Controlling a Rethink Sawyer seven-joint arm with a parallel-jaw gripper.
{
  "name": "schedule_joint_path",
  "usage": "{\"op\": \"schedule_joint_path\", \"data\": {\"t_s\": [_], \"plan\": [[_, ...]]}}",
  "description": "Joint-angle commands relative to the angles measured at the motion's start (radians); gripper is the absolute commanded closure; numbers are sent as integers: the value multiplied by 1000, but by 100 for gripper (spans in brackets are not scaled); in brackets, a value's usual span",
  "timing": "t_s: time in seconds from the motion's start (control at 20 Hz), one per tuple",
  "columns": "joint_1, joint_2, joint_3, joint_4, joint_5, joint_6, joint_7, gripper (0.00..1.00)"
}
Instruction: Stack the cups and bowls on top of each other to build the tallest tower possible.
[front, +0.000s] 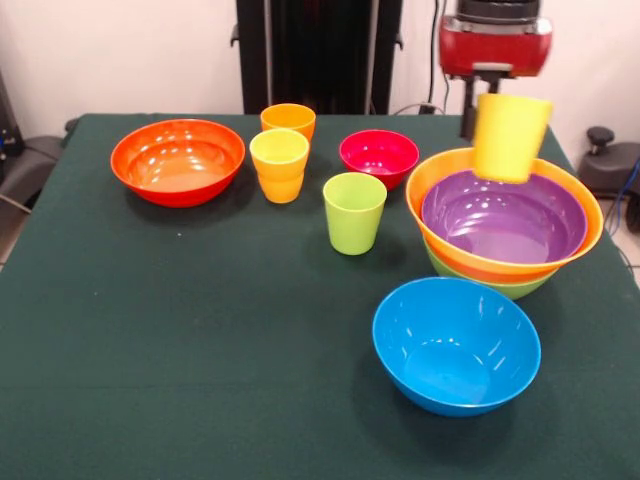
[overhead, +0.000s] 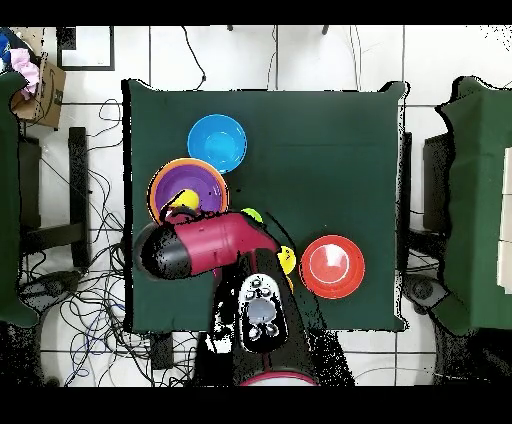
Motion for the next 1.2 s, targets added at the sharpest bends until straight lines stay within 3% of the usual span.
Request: {"op": "schedule_joint_path", "data": {"t_s": [0.05,0.35,1.2], "plan": [[129,122,-104,-51,75,-82,278,100],[183,147,-147,-63,121,-98,287,100],[198,240,-212,-94,143,-189,244,100]]}}
